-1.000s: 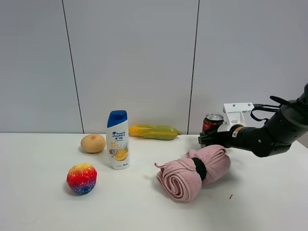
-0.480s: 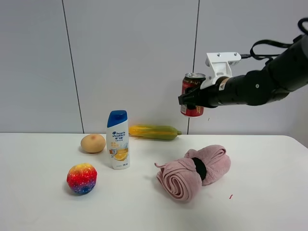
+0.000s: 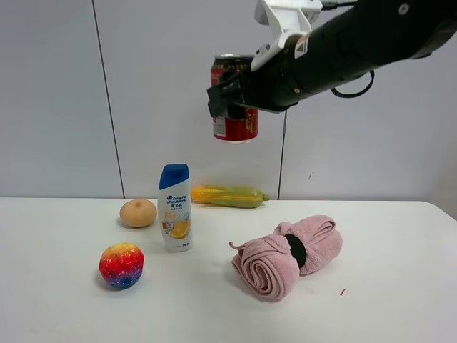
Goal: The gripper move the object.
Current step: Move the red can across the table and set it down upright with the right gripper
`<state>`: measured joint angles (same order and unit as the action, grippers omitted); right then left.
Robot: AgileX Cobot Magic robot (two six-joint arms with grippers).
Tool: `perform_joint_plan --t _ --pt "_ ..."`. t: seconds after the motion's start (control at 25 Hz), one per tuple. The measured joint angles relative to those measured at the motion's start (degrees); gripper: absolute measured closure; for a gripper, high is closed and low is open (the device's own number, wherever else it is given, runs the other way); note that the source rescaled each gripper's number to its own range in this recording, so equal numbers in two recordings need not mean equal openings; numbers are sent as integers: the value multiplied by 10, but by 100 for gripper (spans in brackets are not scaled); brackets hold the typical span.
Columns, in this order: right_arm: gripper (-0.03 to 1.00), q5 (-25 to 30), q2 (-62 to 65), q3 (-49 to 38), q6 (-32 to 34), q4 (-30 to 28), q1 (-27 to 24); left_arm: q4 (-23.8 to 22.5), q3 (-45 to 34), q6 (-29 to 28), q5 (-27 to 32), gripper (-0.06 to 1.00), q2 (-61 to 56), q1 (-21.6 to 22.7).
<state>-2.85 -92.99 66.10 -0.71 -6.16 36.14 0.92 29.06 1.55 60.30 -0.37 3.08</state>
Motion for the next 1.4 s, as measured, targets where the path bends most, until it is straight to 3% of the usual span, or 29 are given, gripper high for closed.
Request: perform_joint_plan --t 0.28,0.68,1.08,1.4 --pt "96 20 11 -1 10 0 77 0 0 0 0 -6 0 0" --pt "96 -7 3 20 7 0 166 1 0 0 0 -6 0 0" --pt "96 60 -160 248 7 0 181 1 0 0 0 -6 0 0" --pt "96 63 -323 407 7 28 181 1 0 0 0 -6 0 0"
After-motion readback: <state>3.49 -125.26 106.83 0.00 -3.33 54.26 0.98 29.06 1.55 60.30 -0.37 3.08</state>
